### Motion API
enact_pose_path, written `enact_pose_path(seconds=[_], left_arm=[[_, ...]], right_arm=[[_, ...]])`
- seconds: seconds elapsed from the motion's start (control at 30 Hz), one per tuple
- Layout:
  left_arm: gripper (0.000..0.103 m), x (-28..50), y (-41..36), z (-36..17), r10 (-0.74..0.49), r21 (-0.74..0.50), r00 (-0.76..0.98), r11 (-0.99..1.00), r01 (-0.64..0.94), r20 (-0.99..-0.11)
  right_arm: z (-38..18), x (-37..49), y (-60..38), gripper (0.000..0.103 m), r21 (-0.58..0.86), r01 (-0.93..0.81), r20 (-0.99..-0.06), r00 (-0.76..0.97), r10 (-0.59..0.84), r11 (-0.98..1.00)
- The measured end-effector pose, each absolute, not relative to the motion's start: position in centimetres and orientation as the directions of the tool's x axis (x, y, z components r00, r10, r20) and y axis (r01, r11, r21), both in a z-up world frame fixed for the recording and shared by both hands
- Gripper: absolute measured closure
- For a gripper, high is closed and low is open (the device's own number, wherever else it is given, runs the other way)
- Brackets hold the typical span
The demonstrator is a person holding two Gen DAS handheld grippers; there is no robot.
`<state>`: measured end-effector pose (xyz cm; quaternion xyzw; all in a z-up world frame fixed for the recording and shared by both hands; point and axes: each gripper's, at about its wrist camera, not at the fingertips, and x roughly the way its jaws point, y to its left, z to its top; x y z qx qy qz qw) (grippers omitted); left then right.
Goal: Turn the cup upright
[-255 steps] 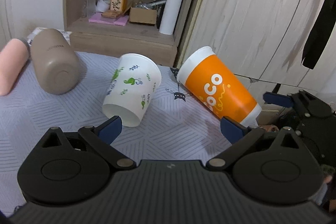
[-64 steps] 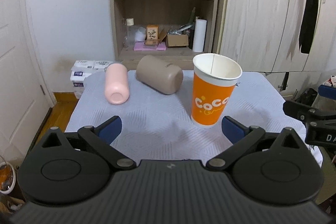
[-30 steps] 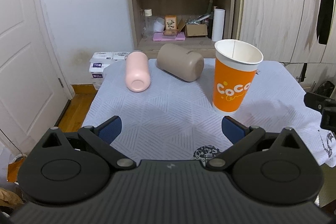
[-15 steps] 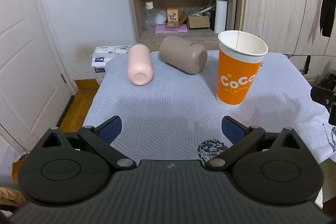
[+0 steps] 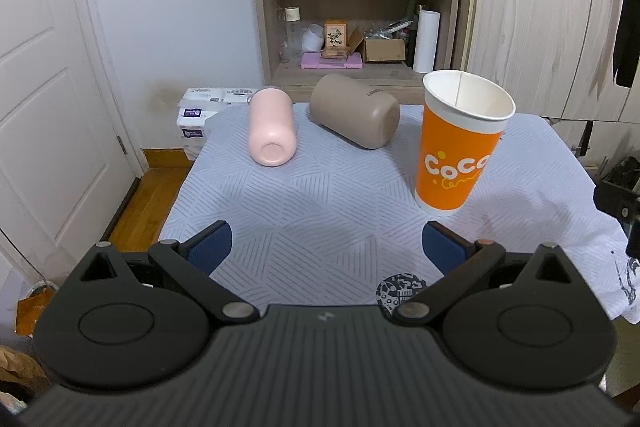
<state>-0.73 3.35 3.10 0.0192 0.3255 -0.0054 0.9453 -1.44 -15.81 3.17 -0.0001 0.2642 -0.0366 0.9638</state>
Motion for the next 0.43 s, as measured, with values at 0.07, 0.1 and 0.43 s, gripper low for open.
enact_pose_path(seconds=[0.07,0.1,0.43], left_arm=[[0.0,-0.76,3.35,3.1,0.004,0.036,0.789,0.999,0.023,-0.615],[0.0,-0.78,3.34,3.12,0.005,0.038,0.79,0.999,0.023,-0.613],[0.0,-1.06,2.94,3.37,0.023,0.066,0.805,0.998,0.02,-0.593]], right_arm=[[3.16,-1.41,-15.92,0.0,-0.017,0.072,-0.511,0.857,-0.071,0.997],[3.17,-1.41,-15.99,0.0,-0.016,0.072,-0.511,0.857,-0.07,0.997],[3.04,-1.32,-16.13,0.0,-0.013,0.074,-0.515,0.854,-0.07,0.997]])
